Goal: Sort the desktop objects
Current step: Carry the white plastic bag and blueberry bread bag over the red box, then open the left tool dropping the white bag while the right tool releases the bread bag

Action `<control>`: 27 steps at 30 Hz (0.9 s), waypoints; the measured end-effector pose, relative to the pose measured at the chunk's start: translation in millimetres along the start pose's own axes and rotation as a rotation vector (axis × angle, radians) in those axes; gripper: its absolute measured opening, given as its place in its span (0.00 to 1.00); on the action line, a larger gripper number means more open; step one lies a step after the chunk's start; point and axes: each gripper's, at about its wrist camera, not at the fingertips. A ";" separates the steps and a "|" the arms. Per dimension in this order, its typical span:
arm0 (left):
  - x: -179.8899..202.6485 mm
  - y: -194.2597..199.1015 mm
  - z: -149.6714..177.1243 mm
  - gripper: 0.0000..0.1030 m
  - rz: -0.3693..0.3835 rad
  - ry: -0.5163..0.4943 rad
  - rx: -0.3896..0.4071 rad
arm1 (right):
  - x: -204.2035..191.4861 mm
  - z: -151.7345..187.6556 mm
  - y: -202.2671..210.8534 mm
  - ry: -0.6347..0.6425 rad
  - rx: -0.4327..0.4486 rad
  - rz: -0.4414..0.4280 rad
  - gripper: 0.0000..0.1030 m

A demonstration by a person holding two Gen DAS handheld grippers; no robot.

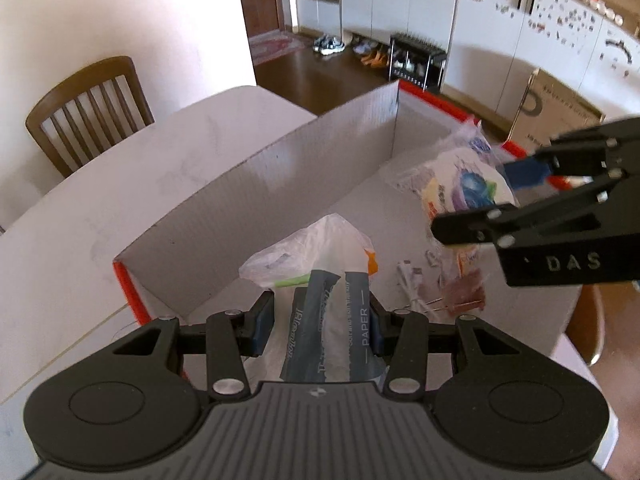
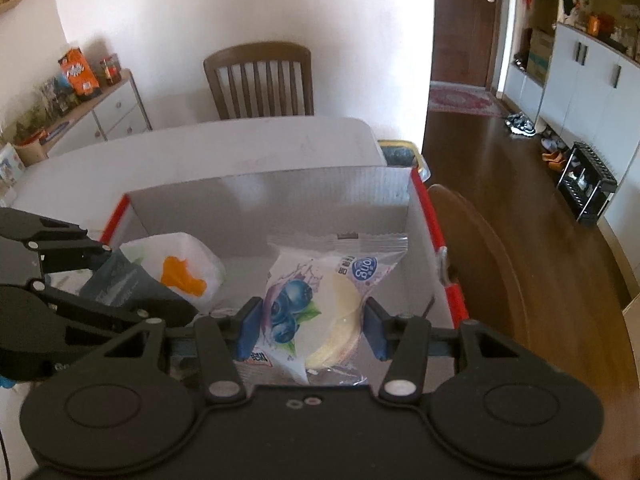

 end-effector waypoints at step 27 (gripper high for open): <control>-9.5 -37.3 3.3 0.58 0.047 0.014 -0.157 | 10.5 -2.4 -47.1 -0.008 -0.155 -0.037 0.50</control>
Point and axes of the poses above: each gripper's, at about its wrist camera, not at the fingertips, and y roughly against the way its jaws point, x to its right, z to its underside, and after that the axes turned 6 degrees about z, right-handed
